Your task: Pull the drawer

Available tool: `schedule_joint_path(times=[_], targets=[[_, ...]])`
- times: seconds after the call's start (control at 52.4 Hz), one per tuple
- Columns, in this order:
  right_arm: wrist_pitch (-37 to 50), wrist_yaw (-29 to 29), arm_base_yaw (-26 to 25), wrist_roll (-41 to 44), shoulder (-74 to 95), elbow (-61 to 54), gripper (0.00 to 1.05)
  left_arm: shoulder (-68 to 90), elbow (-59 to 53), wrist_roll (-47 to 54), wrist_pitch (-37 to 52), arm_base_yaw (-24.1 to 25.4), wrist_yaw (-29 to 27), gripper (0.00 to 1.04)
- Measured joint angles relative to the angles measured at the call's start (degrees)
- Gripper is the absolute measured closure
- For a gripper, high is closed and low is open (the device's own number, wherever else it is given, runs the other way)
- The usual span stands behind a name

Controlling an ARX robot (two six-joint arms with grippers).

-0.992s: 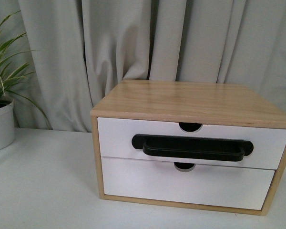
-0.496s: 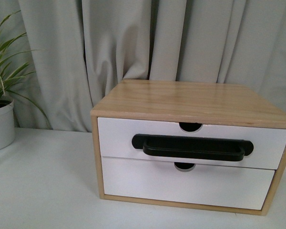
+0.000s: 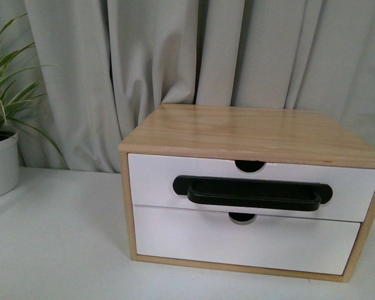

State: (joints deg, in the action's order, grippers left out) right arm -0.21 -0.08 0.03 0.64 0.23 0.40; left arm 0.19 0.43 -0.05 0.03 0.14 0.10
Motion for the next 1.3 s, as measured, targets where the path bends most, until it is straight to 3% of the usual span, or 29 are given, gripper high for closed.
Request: schedule_joint_path(times=[0.057, 0.172, 0.267, 0.439, 0.553, 0.725, 0.916, 1.145, 1.298], targets=[[-0.1, -0.6, -0.1, -0.2, 0.1, 0.0, 0.09, 0.0, 0.0, 0.0, 0.0, 0.0, 0.5, 0.06], [-3.9, -11.5, -2.6, 0.2, 4.9, 1.7, 0.09, 3.9, 0.3, 0.0, 0.9, -0.1, 5.9, 0.06], [-2.1, -16.0, -3.3, 2.8, 10.4, 3.3, 0.09, 9.6, 1.0, 0.7, 4.1, -0.5, 9.7, 0.06], [1.5, -21.3, -3.8, 13.1, 24.0, 8.8, 0.09, 26.4, 5.3, 9.4, 14.1, -2.3, 19.5, 0.06], [2.4, -23.7, -3.7, 21.9, 34.4, 13.5, 0.09, 39.5, 9.3, 18.5, 17.5, -5.3, 22.7, 0.06], [-1.2, -26.6, -2.4, 33.9, 46.2, 20.9, 0.09, 55.8, 18.8, 34.9, 16.6, -10.0, 25.0, 0.06], [-3.8, -25.9, 0.1, 48.7, 57.6, 28.2, 0.09, 70.7, 30.6, 54.0, 10.8, -16.1, 26.5, 0.06], [-4.5, -24.0, 3.7, 60.9, 65.7, 30.9, 0.09, 81.5, 43.4, 62.1, 4.3, -23.0, 22.3, 0.06], [-3.7, -23.6, 5.1, 64.1, 70.4, 34.3, 0.09, 87.2, 51.3, 64.6, 0.4, -25.6, 20.9, 0.06]])
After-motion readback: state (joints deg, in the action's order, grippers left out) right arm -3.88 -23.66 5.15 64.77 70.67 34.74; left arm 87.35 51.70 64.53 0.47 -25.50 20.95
